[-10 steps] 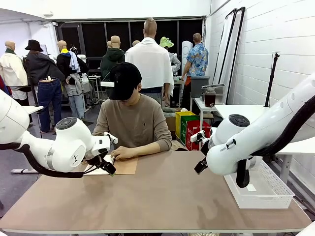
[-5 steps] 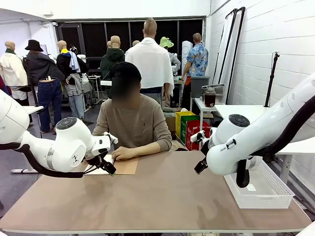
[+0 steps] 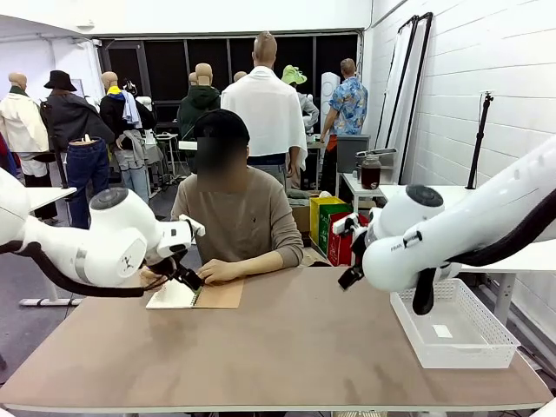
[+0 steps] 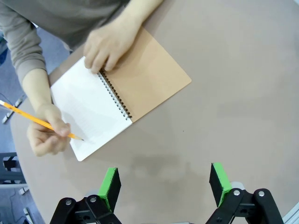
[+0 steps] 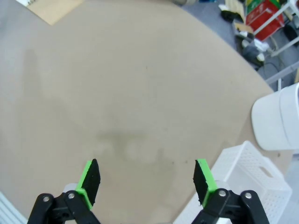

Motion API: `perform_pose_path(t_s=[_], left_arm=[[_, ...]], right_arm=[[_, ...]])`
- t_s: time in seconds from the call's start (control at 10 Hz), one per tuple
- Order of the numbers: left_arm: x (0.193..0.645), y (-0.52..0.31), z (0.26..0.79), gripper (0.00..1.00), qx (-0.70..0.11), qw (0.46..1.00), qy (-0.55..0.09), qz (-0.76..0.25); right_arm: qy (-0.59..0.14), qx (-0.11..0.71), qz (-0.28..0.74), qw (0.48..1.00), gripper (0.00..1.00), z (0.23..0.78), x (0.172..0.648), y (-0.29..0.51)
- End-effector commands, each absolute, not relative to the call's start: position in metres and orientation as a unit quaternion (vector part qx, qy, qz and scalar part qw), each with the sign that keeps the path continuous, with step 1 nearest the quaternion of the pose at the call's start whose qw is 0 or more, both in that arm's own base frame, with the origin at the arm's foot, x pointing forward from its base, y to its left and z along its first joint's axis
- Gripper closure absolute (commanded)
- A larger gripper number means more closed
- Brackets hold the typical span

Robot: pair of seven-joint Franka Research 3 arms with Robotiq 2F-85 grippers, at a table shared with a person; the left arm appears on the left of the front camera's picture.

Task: Sort the paper based on its condition.
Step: If a person hands you a paper, place it in the Organizing basket , and if it's crumpled, put it in the Trash can.

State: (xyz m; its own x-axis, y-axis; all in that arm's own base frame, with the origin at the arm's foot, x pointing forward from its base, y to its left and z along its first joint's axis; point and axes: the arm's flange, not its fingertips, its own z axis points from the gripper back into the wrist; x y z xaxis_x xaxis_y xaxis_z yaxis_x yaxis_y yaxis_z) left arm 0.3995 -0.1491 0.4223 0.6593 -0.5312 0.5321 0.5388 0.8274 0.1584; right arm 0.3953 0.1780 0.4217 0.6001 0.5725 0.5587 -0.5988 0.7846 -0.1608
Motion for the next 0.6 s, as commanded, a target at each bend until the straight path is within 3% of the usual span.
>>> perform_pose_path(t_s=[0.0, 0.5], left_arm=[[0.394, -0.146, 0.456, 0.0, 0.001, 0.909, -0.284, -0.304], [0.372, -0.138, 0.533, 0.0, 0.018, 0.892, -0.322, -0.316]], right_arm=[[-0.31, 0.043, 0.344, 0.885, 0.0, 0.459, 0.394, 0.167], [-0.36, 0.059, 0.366, 0.856, 0.0, 0.527, 0.377, 0.162]])
